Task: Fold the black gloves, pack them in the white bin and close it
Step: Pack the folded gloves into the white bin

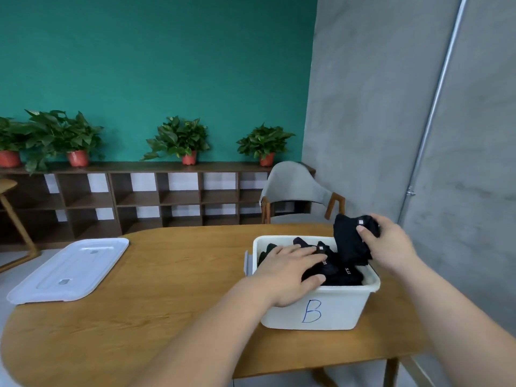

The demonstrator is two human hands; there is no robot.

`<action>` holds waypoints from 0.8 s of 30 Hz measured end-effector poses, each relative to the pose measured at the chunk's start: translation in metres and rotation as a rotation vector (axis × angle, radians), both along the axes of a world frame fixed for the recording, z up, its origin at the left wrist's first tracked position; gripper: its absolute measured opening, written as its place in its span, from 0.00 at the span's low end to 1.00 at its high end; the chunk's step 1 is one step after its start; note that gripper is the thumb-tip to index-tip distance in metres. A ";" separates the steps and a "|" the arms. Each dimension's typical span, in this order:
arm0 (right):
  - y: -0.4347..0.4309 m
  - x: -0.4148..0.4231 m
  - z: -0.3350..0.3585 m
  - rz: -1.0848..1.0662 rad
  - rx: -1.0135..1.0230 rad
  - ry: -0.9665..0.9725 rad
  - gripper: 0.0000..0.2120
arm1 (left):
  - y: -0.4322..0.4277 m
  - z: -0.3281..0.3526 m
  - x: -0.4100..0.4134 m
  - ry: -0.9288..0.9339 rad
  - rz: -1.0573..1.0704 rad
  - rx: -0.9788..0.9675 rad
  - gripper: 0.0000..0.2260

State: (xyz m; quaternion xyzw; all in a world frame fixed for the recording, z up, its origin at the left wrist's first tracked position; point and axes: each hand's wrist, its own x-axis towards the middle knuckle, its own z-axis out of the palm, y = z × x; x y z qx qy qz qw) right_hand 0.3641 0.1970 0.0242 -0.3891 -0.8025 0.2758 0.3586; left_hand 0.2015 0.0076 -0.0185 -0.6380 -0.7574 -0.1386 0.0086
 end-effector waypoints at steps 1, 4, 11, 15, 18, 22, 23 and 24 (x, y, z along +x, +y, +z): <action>0.001 0.003 -0.004 -0.013 0.024 -0.044 0.17 | 0.004 -0.003 0.001 0.042 0.013 -0.075 0.27; -0.002 0.003 -0.016 -0.003 0.068 -0.133 0.19 | 0.006 -0.006 0.006 0.046 0.073 -0.175 0.30; -0.010 -0.020 -0.035 0.051 0.108 -0.307 0.14 | 0.003 -0.006 0.004 0.000 0.132 -0.191 0.32; -0.021 -0.029 -0.041 -0.093 0.373 -0.685 0.19 | 0.001 -0.009 0.000 -0.006 0.135 -0.175 0.32; -0.028 -0.028 -0.040 -0.167 0.529 -0.684 0.37 | 0.000 -0.011 -0.001 -0.002 0.132 -0.156 0.33; -0.025 -0.025 -0.033 -0.019 0.592 -0.544 0.32 | 0.001 -0.013 -0.002 0.006 0.131 -0.143 0.33; -0.025 -0.027 -0.033 0.038 0.539 -0.538 0.28 | 0.001 -0.013 -0.002 0.011 0.133 -0.138 0.33; -0.026 -0.029 -0.035 0.098 0.457 -0.546 0.25 | 0.002 -0.013 -0.002 0.015 0.135 -0.134 0.33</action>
